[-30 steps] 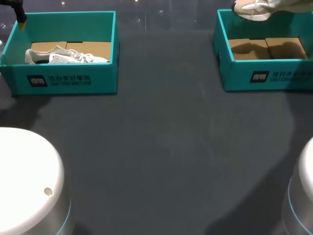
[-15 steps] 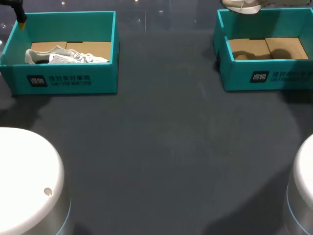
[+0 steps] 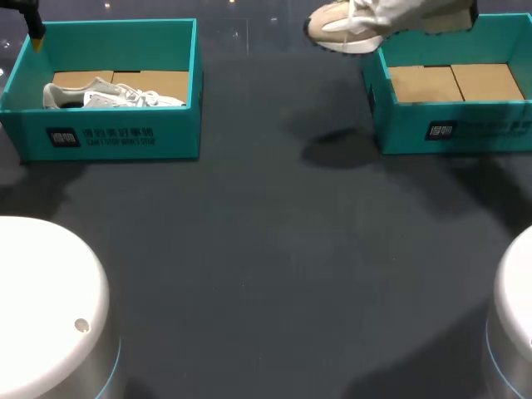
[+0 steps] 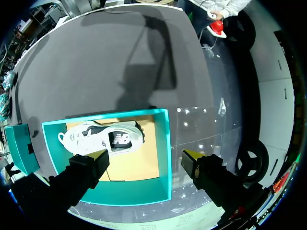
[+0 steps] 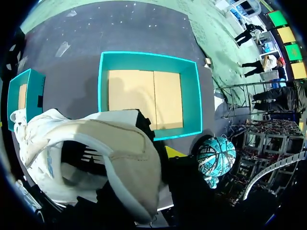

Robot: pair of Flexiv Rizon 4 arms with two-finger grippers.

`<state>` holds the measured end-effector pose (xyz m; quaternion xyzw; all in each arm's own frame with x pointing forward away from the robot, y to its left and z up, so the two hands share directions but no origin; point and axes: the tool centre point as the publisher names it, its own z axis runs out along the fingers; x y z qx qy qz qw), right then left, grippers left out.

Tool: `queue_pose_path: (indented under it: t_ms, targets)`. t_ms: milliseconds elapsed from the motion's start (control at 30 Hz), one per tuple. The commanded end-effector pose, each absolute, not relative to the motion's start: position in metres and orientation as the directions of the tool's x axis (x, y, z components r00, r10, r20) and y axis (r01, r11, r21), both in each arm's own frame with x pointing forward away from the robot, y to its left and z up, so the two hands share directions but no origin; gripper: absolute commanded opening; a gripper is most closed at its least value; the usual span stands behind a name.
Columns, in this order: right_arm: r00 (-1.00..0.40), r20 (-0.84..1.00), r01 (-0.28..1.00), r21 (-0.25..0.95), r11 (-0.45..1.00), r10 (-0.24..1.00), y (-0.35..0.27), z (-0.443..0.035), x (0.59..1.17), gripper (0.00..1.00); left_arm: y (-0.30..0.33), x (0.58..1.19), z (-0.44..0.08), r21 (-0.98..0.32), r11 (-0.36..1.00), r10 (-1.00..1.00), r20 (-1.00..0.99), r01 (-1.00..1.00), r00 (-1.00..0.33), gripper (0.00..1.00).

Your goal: Take the shoe out of the shoebox, open the shoe tongue, remove and reinsert the insole, then place the shoe into the shoebox

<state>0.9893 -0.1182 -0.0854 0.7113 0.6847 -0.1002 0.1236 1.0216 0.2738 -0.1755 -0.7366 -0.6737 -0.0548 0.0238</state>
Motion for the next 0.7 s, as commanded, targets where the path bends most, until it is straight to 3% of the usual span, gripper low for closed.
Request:
queue_pose_path:
  t_ms: [33, 433, 700]
  targets:
    - [0.073, -0.359, 0.978, 0.207, 0.003, 0.931, -0.074, -0.09, 0.924, 0.0, 0.274, 1.021, -0.175, 0.041, -0.092, 0.99, 0.114, 0.995, 0.087, 1.0]
    - [0.109, -0.329, 0.981, 0.188, -0.048, 0.938, 0.026, -0.106, 0.867, 0.0, 0.274, 1.021, -0.175, 0.041, -0.092, 0.99, 0.114, 0.995, 0.087, 1.0]
    - [0.109, -0.329, 0.981, 0.188, -0.048, 0.938, 0.026, -0.106, 0.867, 0.0, 0.274, 1.021, -0.175, 0.041, -0.092, 0.99, 0.114, 0.995, 0.087, 1.0]
